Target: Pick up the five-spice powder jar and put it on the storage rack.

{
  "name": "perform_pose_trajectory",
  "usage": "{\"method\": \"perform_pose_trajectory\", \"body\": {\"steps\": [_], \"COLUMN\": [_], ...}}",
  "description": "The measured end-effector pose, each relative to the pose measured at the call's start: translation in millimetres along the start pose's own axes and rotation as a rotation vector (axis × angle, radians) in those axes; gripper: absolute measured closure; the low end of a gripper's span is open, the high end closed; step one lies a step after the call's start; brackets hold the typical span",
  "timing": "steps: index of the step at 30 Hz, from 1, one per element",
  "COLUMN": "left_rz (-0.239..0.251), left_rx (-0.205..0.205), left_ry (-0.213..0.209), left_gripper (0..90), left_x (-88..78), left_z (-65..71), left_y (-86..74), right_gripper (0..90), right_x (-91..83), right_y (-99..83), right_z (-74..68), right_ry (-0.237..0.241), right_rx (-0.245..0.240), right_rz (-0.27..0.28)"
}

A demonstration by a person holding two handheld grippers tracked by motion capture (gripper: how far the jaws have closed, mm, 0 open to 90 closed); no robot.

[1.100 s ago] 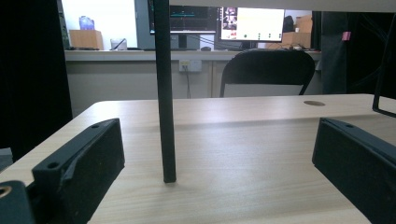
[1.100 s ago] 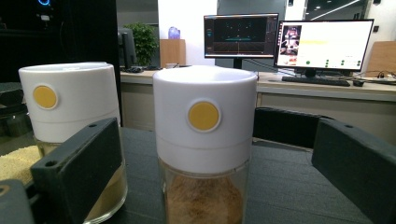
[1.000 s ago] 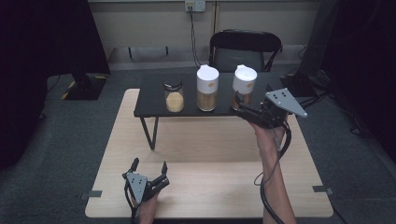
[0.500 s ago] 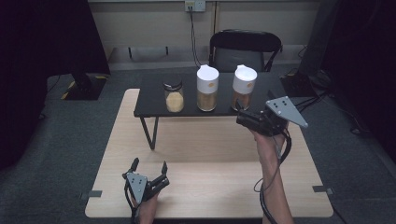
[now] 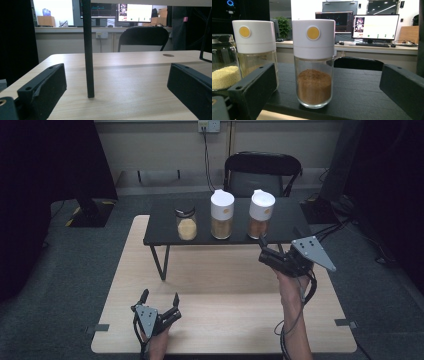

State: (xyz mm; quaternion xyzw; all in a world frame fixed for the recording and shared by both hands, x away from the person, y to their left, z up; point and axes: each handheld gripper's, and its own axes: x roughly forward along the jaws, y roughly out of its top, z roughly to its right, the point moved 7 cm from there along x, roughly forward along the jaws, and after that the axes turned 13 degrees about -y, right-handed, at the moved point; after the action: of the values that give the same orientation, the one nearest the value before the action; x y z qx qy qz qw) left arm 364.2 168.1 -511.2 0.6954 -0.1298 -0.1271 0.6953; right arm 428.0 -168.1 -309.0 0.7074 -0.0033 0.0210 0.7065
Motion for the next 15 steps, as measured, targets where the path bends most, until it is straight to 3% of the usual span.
{"method": "perform_pose_trajectory", "body": {"steps": [15], "left_rz": [0.0], "left_rx": [0.0], "left_ry": [0.0], "left_gripper": [1.8], "left_x": [0.0], "left_z": [0.0], "left_y": [0.0], "right_gripper": [0.0], "right_x": [-13.8], "right_y": [-15.6], "right_z": [6.2], "right_ry": [-0.024], "right_rx": [-0.004], "right_rz": [0.007]}}
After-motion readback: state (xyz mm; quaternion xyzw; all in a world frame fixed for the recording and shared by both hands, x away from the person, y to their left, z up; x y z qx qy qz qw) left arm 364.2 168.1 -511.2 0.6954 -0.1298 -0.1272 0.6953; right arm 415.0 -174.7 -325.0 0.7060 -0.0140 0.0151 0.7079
